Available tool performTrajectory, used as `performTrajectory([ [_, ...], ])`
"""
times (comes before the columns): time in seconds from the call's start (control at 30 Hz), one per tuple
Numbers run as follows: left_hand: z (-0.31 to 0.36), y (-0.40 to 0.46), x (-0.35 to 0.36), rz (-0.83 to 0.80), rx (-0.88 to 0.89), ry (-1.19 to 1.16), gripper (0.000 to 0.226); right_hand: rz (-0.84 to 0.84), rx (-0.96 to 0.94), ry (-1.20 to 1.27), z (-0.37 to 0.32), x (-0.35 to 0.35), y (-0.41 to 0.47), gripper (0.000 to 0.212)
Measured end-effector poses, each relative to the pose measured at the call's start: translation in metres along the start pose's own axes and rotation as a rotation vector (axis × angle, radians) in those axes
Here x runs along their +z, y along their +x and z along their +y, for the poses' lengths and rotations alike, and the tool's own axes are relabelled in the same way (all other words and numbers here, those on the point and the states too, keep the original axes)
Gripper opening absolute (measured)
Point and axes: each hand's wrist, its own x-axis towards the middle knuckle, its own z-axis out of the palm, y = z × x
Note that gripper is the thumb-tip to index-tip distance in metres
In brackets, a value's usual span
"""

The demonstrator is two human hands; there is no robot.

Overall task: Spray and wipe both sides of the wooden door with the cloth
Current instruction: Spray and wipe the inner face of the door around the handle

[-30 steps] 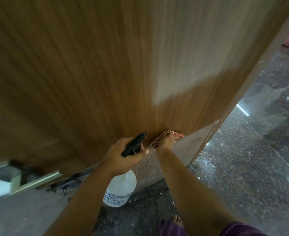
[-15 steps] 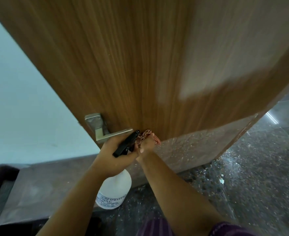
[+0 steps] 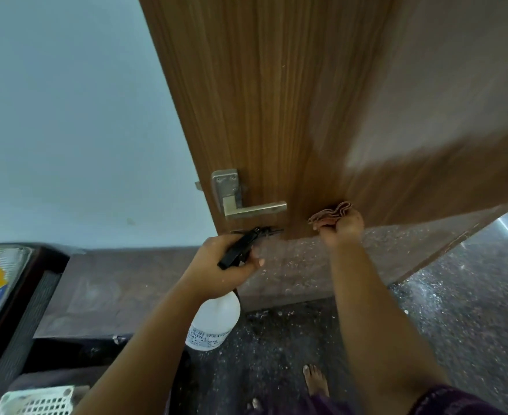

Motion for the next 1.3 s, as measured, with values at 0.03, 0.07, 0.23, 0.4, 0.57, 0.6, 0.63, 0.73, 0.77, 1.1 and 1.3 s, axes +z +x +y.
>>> performTrajectory([
  [0.03, -0.004, -0.001, 0.001, -0.013, -0.019, 0.006, 0.012, -0.01, -0.015, -0.064, 0.011, 0.004, -0.003, 0.044],
  [0.07, -0.008, -0.002, 0.001, -0.02, -0.04, 0.0, 0.013, -0.012, -0.017, -0.127, 0.027, 0.011, -0.006, 0.038],
  [0.23, -0.028, -0.003, 0.002, -0.046, -0.126, 0.014, 0.017, -0.082, 0.157, -0.255, 0.064, 0.037, -0.004, 0.035],
  [0.4, -0.04, 0.002, 0.009, -0.04, -0.19, 0.062, 0.019, -0.178, 0.256, -0.285, 0.017, -0.005, -0.005, 0.037],
  [0.57, -0.048, 0.009, 0.022, 0.017, -0.271, 0.077, 0.022, -0.102, 0.24, -0.226, 0.017, -0.041, -0.003, 0.053],
  [0.6, -0.049, 0.01, 0.023, 0.036, -0.282, 0.077, 0.025, -0.113, 0.259, -0.211, 0.022, -0.04, -0.003, 0.055],
  [0.63, -0.05, 0.011, 0.023, 0.053, -0.288, 0.082, 0.026, -0.113, 0.262, -0.242, 0.029, -0.038, -0.005, 0.055],
  [0.73, -0.054, 0.011, 0.023, 0.032, -0.289, 0.127, 0.023, -0.067, 0.186, -0.396, 0.054, -0.03, -0.008, 0.05],
  [0.77, -0.056, 0.009, 0.023, 0.018, -0.29, 0.138, 0.024, -0.029, 0.124, -0.42, 0.064, -0.03, -0.005, 0.051],
  [1.1, -0.084, -0.01, 0.002, 0.135, -0.268, 0.115, 0.021, -0.149, 0.121, -0.694, 0.179, 0.004, -0.033, 0.022],
  [1.3, -0.096, -0.016, -0.008, 0.169, -0.279, 0.12, 0.03, -0.322, -0.446, -1.262, 0.212, -0.014, -0.044, 0.059],
])
